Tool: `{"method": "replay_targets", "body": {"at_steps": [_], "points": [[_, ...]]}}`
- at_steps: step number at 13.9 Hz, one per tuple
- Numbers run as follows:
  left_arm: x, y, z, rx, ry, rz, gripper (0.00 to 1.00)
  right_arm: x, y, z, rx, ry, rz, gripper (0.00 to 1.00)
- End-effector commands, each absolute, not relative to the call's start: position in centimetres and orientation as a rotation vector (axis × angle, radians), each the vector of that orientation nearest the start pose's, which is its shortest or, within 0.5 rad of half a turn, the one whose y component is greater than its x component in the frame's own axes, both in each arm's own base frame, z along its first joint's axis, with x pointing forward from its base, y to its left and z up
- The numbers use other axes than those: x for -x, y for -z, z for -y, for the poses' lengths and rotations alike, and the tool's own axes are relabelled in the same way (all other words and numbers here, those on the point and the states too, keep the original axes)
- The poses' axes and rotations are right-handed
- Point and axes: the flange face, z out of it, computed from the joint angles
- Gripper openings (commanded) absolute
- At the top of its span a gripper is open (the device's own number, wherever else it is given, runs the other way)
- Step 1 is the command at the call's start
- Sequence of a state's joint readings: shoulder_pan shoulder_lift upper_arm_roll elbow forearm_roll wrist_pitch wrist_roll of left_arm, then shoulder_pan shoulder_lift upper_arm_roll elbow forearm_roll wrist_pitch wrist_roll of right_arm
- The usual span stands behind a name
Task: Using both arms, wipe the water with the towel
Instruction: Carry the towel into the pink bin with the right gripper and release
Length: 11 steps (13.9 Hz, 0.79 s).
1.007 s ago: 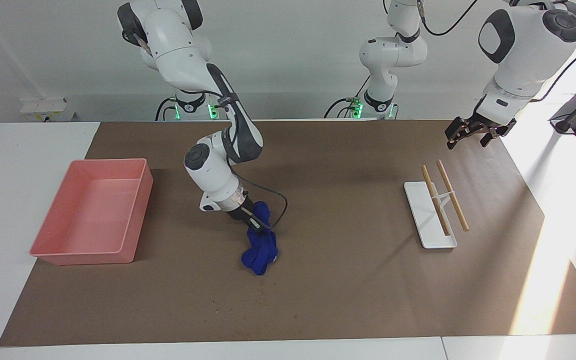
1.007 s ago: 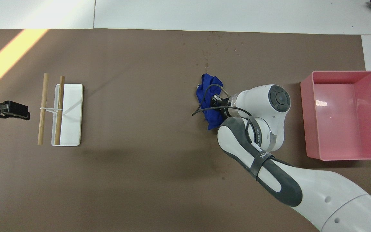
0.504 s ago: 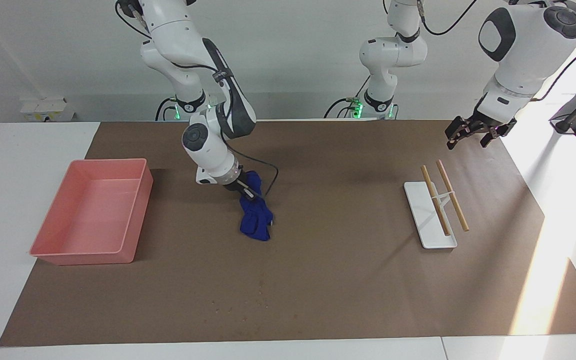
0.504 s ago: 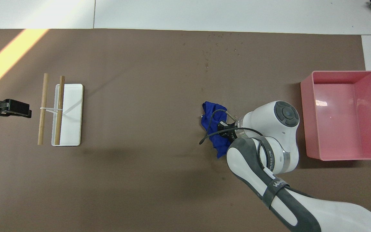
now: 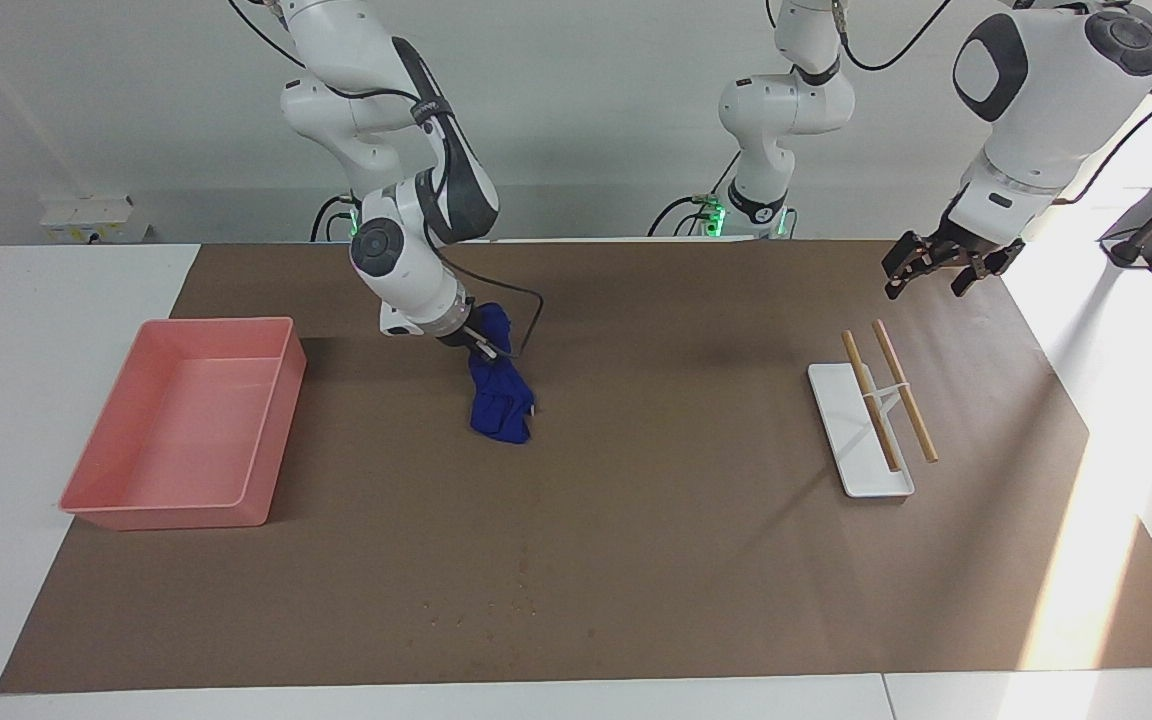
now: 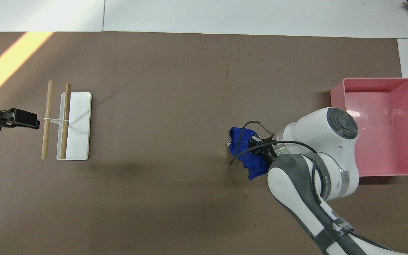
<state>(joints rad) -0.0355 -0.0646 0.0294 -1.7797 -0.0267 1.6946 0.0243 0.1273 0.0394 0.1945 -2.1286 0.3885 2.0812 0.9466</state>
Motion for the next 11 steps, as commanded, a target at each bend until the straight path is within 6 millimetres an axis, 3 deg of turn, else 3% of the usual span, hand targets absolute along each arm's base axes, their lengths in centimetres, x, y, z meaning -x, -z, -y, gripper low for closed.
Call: {"method": "replay_targets", "body": {"at_steps": [1,2,4,6,11], "points": [[-53.4,-57.3,0.9,3.183,-0.015,-0.031,1.00,-53.9,-45.1,-17.6,2.618,-0.332,-1.154,0.00],[-53.4,-57.3,0.9,3.183,-0.012,-0.031,1.00,-55.5,-47.4,-17.6,2.599,-0.271,-1.136,0.00],[-53.4,-57.3,0.9,3.183,-0.015,-0.031,1.00,-58.4,-50.1,-18.0,2.571,-0.177,-1.103,0.00],[-53.4,-57.3,0.9,3.183,-0.015,-0.026,1.00,-61.1,-51.6,-18.8,2.554,-0.052,-1.064,0.00],[-53.4,-57.3,0.9,3.183,-0.012,-0.026,1.00,-66.4,-49.0,-19.2,2.468,0.097,-1.066,0.00]]}}
